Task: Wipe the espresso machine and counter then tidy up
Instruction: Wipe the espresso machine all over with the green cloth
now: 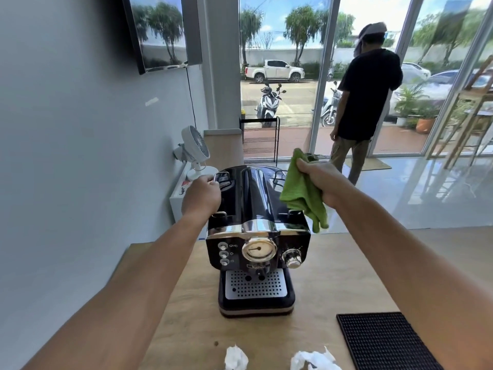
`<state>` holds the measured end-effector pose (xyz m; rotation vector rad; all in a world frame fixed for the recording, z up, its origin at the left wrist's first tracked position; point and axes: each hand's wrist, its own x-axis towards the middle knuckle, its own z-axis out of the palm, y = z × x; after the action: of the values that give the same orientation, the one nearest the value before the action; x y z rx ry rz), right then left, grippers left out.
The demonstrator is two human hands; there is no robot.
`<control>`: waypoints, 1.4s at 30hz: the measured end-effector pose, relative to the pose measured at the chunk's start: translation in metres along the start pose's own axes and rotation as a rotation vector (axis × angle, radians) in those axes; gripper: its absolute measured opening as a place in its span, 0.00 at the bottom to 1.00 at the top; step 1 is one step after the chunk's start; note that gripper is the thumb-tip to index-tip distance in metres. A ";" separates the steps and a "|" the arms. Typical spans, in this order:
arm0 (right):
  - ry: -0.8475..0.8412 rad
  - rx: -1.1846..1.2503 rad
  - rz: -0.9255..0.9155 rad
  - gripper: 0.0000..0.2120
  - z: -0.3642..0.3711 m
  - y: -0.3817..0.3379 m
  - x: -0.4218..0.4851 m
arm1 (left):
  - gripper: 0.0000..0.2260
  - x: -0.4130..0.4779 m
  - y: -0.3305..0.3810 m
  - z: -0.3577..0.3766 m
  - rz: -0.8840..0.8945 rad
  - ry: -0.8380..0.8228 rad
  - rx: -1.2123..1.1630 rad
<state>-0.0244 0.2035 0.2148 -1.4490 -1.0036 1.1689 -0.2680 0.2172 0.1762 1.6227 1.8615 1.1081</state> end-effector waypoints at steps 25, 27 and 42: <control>-0.113 0.052 0.017 0.11 0.002 0.005 -0.001 | 0.09 0.050 0.011 -0.014 0.096 -0.242 0.223; -0.148 0.121 0.024 0.09 0.004 0.008 -0.021 | 0.09 0.061 0.015 -0.014 0.132 -0.265 0.292; -0.212 0.461 0.050 0.12 0.052 0.028 -0.099 | 0.08 0.096 0.035 0.019 0.346 -0.284 0.552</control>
<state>-0.0945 0.1123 0.2009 -1.0040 -0.7725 1.4989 -0.2537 0.3142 0.2095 2.3371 1.8307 0.4469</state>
